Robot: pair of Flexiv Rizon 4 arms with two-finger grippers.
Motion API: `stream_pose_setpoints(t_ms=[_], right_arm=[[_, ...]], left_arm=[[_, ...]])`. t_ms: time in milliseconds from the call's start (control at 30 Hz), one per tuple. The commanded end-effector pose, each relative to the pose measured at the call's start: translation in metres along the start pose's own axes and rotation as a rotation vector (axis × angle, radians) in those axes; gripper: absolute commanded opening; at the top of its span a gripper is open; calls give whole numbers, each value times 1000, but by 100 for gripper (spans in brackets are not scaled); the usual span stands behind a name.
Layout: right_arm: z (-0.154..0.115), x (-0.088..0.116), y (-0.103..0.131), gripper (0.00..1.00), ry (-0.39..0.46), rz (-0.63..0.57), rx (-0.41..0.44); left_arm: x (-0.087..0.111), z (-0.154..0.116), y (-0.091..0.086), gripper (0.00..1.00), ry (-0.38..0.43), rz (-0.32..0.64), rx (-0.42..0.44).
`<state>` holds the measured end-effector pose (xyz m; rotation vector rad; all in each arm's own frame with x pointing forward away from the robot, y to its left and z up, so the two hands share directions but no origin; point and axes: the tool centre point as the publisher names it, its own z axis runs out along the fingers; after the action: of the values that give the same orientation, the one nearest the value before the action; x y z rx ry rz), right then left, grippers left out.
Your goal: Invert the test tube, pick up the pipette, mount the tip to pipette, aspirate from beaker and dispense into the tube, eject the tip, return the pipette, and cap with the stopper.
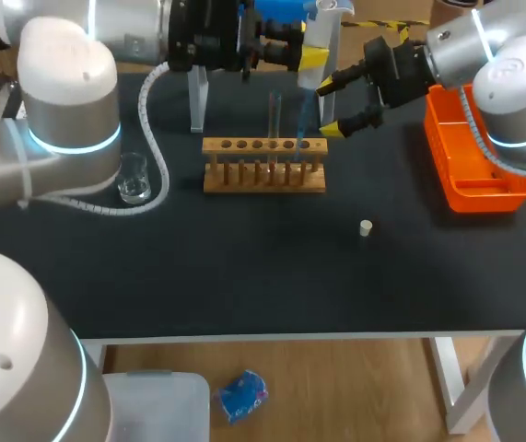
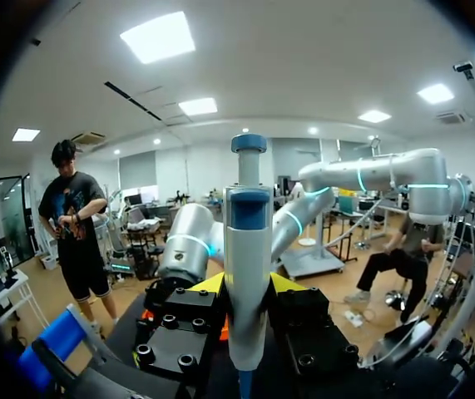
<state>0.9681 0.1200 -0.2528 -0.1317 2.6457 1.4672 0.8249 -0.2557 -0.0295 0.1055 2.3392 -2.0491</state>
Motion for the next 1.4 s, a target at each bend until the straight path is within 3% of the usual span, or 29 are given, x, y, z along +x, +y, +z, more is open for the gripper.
stream_pose_setpoints(t_ms=[33, 433, 567, 833, 1200, 1300, 1400], right_arm=[[0, 0, 0, 100, 0, 0, 0], [0, 0, 0, 100, 0, 0, 0], [-4, 5, 1, 100, 39, -5, -74], [-15, 42, 12, 100, 64, -22, -158], [-36, 97, 21, 100, 98, 31, -382], [-42, 109, 20, 100, 158, 43, -502], [-42, 109, 20, 100, 158, 43, -502]], left_arm=[[5, -2, 0, 0, -33, 1, 4], [5, -2, 0, 0, -33, 1, 4], [4, -2, 4, 0, -30, -6, 15], [12, -1, 40, 0, -38, -33, 58], [26, -2, 80, 0, -103, -30, 73], [26, -2, 83, 0, -115, -28, 64], [26, -2, 83, 0, -115, -28, 64]])
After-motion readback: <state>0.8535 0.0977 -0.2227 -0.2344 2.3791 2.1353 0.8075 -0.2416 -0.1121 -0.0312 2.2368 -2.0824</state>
